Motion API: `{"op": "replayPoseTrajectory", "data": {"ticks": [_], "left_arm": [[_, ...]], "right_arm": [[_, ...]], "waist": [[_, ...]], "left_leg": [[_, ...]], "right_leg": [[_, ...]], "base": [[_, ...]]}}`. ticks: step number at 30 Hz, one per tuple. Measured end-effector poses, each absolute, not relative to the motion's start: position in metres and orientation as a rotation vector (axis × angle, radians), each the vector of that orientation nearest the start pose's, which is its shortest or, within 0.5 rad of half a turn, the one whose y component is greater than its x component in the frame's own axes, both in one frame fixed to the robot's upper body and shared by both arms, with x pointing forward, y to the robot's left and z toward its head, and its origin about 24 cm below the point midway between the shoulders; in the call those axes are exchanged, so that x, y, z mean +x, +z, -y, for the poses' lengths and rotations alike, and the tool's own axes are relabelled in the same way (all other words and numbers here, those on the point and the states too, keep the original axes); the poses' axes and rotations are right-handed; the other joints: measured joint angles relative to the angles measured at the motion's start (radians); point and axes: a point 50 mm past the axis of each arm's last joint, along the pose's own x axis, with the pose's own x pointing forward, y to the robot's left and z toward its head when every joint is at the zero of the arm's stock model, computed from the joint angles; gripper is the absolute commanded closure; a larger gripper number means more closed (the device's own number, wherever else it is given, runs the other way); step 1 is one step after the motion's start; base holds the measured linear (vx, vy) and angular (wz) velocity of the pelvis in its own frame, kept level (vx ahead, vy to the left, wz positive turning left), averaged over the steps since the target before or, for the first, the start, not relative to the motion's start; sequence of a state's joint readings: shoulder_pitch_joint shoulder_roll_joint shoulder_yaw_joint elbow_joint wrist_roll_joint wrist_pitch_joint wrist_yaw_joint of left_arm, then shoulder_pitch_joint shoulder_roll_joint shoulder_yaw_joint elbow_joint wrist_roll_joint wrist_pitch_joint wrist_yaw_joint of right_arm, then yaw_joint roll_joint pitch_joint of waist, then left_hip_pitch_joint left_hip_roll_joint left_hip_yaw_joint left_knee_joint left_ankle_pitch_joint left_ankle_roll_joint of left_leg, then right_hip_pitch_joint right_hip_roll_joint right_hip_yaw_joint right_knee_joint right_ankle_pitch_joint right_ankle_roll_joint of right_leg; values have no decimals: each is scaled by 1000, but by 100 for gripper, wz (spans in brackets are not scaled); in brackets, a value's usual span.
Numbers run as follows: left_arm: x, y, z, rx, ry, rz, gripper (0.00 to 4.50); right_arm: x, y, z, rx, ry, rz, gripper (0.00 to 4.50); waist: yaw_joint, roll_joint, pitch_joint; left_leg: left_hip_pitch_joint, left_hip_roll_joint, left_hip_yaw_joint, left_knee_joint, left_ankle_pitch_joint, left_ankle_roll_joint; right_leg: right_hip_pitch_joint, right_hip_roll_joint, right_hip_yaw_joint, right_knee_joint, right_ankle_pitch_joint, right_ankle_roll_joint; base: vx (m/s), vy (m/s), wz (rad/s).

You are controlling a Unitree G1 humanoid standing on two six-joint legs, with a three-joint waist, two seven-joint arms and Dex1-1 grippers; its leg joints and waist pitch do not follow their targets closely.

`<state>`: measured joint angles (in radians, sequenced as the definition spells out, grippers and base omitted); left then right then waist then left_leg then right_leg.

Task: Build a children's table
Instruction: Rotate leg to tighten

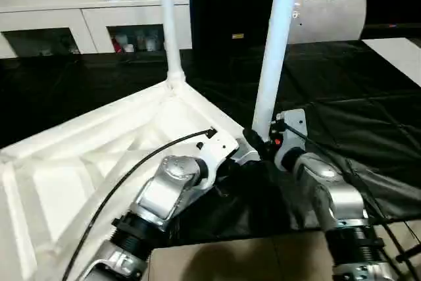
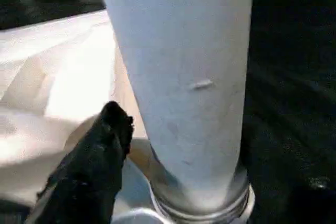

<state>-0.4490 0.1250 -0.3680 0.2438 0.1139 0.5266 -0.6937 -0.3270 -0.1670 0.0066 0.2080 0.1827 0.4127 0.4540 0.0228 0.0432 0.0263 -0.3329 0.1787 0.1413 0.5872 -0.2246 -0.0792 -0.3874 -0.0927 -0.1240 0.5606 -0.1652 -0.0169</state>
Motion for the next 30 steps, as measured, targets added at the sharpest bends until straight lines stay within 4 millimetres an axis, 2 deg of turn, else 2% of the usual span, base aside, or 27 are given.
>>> {"op": "replayPoseTrajectory", "data": {"ticks": [4, 7, 10, 16, 17, 19, 21, 24, 25, 30], "left_arm": [[293, 45, -63, 385, -1051, -447, 450], [293, 48, -71, 405, -1117, -439, 450], [293, 51, -82, 470, -1189, -429, 450], [289, 51, -97, 558, -1329, -435, 450], [288, 51, -98, 570, -1353, -435, 450], [287, 51, -100, 584, -1397, -436, 450], [285, 52, -103, 606, -1439, -439, 450], [284, 53, -105, 625, -1474, -440, 450], [283, 53, -106, 630, -1492, -441, 450], [280, 53, -103, 642, -1545, -434, 450]], "right_arm": [[297, 46, 158, 34, 612, -318, 51], [288, 48, 172, 12, 712, -330, 16], [285, 55, 185, -43, 812, -326, 16], [277, 67, 194, -96, 1013, -304, 16], [275, 68, 195, -103, 1054, -313, 32], [272, 71, 195, -97, 1120, -317, 32], [269, 71, 195, -100, 1181, -339, 60], [267, 70, 193, -99, 1225, -353, 72], [266, 69, 192, -97, 1241, -357, 90], [266, 67, 186, -99, 1288, -363, 122]], "waist": [[22, 1, 0], [38, 1, 0], [46, 2, 0], [64, 1, 0], [66, 1, 0], [69, 1, 0], [71, 1, 0], [74, 1, 0], [76, 1, 0], [91, 1, 0]], "left_leg": [[0, 0, 1, -8, 1, 1], [-8, 1, 2, -10, 3, 5], [-17, 1, 2, -2, 2, 8], [-15, 1, 3, 4, 2, 8], [-15, 1, 3, 5, 2, 7], [-14, 2, 3, 6, 2, 7], [-14, 2, 3, 6, 2, 7], [-14, 2, 3, 6, 2, 7], [-14, 2, 3, 6, 2, 8], [-14, 2, 4, 6, 2, 8]], "right_leg": [[-4, 1, 0, 2, 3, -2], [-13, 2, 1, 5, 4, -7], [-21, 1, 2, 13, 2, -8], [-20, 0, 3, 17, 2, -9], [-20, 0, 3, 17, 3, -9], [-18, 0, 4, 17, 3, -8], [-18, 0, 4, 17, 3, -9], [-18, 0, 4, 17, 4, -10], [-18, 0, 4, 17, 4, -10], [-18, 0, 4, 17, 4, -10]], "base": [[0, 0, 0], [0, 0, 0], [0, 0, 0], [0, 0, 0], [0, 0, 0], [0, 0, 0], [0, 0, 0], [0, 0, 0], [0, 0, 0], [0, 0, 0]]}}
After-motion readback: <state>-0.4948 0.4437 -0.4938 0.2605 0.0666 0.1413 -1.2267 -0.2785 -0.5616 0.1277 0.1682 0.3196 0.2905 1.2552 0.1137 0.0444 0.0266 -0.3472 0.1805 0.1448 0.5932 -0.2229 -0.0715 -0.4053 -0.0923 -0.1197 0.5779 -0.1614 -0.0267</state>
